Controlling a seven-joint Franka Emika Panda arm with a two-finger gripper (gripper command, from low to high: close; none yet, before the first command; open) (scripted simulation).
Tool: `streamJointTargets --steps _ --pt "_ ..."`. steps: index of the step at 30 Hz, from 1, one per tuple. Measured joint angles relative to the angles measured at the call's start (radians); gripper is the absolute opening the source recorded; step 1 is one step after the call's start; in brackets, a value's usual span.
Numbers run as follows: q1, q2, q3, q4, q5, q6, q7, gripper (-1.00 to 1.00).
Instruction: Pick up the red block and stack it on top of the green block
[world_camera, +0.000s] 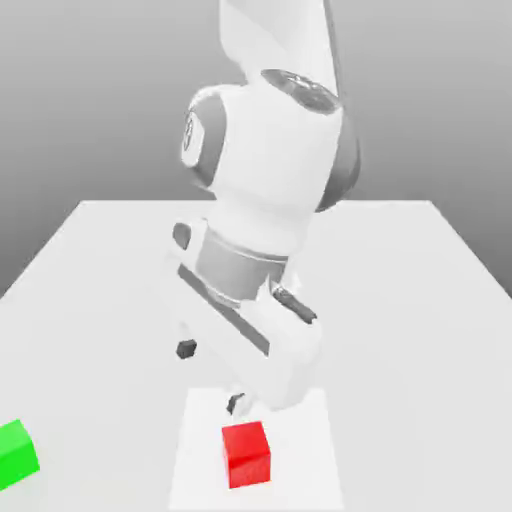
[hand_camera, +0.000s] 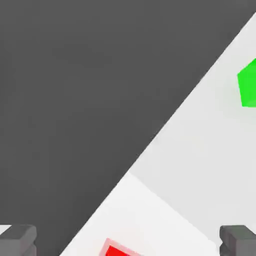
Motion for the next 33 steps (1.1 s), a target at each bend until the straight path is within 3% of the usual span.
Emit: streamJointTargets --steps 9,19,26,27,33 --pt "-0.014 0.085 -0.007 -0.046 0.085 0.083 0.114 0.00" --pt "-0.040 0.108 0.028 -0.099 0.275 0.180 0.170 0.00" --pt "0.072 0.282 -0.126 -0.065 0.077 0.310 0.333 0.00" --pt "0.093 0.302 -0.151 -0.061 0.061 0.326 0.346 -1.00" --pt "0.102 0.313 -0.163 -0.059 0.051 0.337 0.355 -1.00"
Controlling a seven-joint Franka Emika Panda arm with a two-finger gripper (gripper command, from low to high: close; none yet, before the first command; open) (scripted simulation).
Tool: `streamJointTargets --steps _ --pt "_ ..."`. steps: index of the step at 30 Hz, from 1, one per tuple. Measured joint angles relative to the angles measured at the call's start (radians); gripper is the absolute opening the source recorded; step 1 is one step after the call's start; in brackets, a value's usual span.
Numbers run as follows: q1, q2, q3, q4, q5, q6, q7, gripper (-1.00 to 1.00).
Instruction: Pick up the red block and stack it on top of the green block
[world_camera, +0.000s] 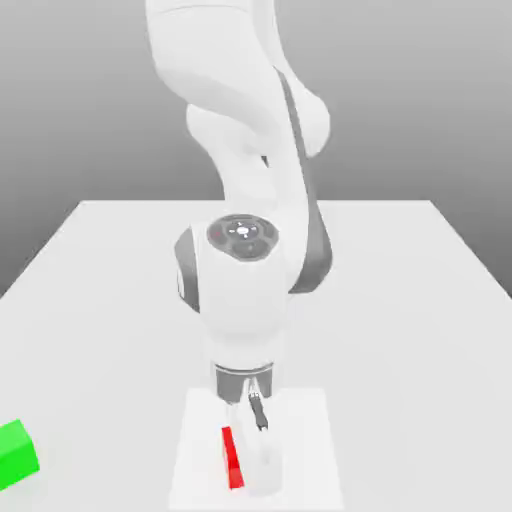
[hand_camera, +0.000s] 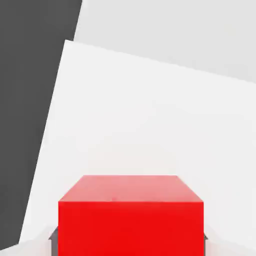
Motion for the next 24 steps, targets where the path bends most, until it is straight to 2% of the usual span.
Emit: streamJointTargets --steps 4,9,24 --pt "-0.055 -0.079 0.075 -0.017 0.085 -0.056 -0.066 -1.00" --pt "-0.113 -0.211 0.160 -0.040 0.261 -0.144 -0.188 -1.00" --pt "-0.217 -0.360 0.128 0.049 0.473 -0.221 -0.236 -1.00"
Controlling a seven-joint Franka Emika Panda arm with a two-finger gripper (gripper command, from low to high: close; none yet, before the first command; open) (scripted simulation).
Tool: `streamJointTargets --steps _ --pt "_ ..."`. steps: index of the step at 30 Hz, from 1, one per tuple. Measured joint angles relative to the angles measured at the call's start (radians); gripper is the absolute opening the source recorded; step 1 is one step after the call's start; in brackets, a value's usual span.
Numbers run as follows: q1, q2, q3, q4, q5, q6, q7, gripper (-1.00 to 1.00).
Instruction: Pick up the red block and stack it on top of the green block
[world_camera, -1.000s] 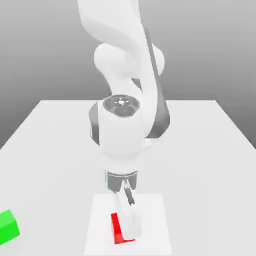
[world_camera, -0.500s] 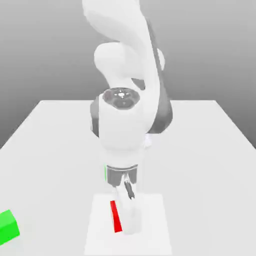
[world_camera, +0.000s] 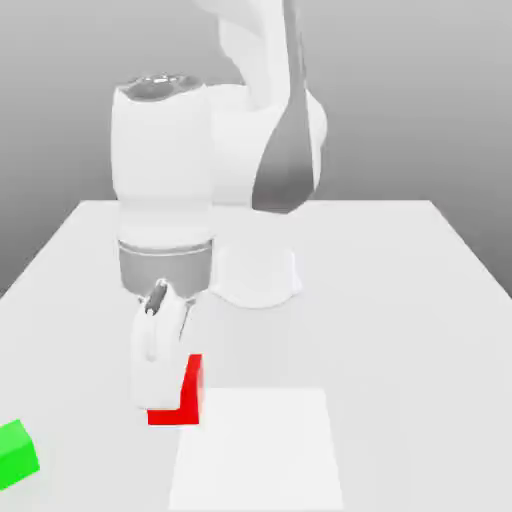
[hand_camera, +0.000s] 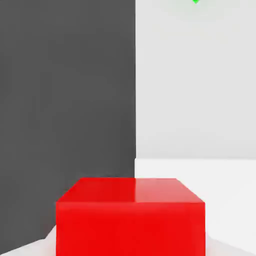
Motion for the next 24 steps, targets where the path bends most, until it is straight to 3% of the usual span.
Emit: streamJointTargets --steps 13,24 --pt "-0.062 0.007 -0.085 0.079 0.076 -0.058 0.038 -1.00" --pt "-0.153 0.106 -0.155 0.141 0.017 -0.092 0.161 -1.00"
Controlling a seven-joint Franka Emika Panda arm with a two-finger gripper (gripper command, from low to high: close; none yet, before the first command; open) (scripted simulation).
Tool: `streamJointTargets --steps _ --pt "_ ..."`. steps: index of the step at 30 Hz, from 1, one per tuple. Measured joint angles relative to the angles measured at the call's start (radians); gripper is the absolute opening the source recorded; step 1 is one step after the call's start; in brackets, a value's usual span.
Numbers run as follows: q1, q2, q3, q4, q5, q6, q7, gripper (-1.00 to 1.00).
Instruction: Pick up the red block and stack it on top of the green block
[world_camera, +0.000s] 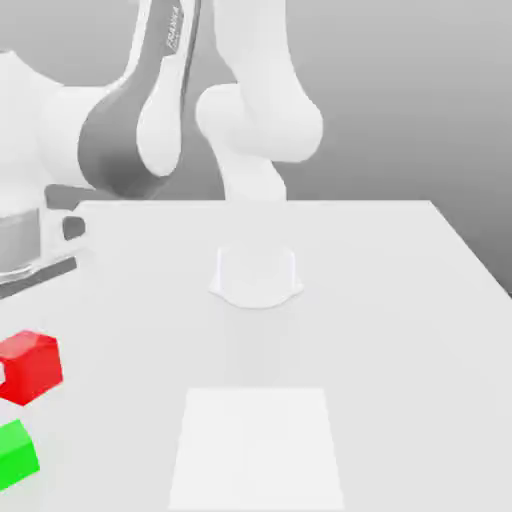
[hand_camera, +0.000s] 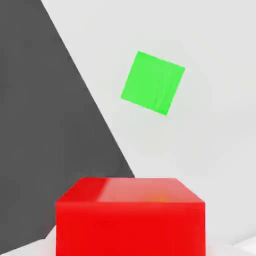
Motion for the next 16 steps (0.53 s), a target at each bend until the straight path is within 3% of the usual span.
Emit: streamJointTargets --steps 8,12,13,16 --pt "-0.015 0.108 -0.087 0.043 -0.111 -0.018 0.138 -1.00" --pt "0.004 0.230 -0.127 0.055 -0.167 0.082 0.185 -1.00" --pt "0.010 0.257 -0.135 0.056 -0.177 0.106 0.192 1.00" --pt "0.010 0.257 -0.135 0.056 -0.177 0.106 0.192 1.00"
